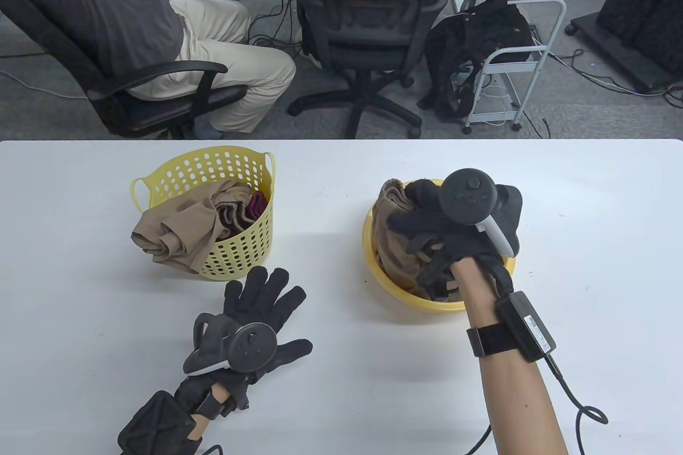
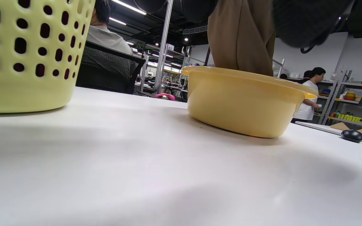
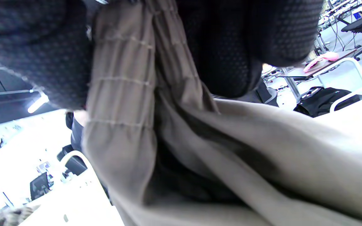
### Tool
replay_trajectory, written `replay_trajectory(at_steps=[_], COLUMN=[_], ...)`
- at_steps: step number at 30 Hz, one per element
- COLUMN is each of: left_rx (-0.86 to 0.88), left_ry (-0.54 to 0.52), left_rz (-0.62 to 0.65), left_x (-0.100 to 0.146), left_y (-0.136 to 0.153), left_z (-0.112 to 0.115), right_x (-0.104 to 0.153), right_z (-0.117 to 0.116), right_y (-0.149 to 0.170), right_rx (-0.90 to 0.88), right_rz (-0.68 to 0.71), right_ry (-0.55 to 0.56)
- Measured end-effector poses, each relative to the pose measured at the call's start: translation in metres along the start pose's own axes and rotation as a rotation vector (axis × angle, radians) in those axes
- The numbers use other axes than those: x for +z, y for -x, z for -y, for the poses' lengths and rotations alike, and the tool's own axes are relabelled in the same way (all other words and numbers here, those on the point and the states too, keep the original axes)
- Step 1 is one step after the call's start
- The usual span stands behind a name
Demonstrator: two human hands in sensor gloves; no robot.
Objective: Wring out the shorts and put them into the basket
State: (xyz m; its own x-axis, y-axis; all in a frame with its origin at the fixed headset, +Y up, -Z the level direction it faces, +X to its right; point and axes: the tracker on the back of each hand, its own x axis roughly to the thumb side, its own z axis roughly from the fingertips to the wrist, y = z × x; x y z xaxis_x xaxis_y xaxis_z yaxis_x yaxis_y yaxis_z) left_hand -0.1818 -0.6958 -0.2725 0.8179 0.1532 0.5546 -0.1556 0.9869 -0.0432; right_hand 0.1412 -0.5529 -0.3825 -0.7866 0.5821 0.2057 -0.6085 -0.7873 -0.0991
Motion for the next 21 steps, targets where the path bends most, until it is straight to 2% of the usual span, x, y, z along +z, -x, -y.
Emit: replay_trajectory(at_steps=[21], left_rx=[-0.006], left_ry=[-0.021], left_rz=[-0.01], left_x=[0.001], left_y=[0.003], left_z=[-0.003], right_x=[0.021], right_z=[0.062], right_y=[-0.039], right_rx=[-0.529], right_rz=[0.023], right_ry=[0.149])
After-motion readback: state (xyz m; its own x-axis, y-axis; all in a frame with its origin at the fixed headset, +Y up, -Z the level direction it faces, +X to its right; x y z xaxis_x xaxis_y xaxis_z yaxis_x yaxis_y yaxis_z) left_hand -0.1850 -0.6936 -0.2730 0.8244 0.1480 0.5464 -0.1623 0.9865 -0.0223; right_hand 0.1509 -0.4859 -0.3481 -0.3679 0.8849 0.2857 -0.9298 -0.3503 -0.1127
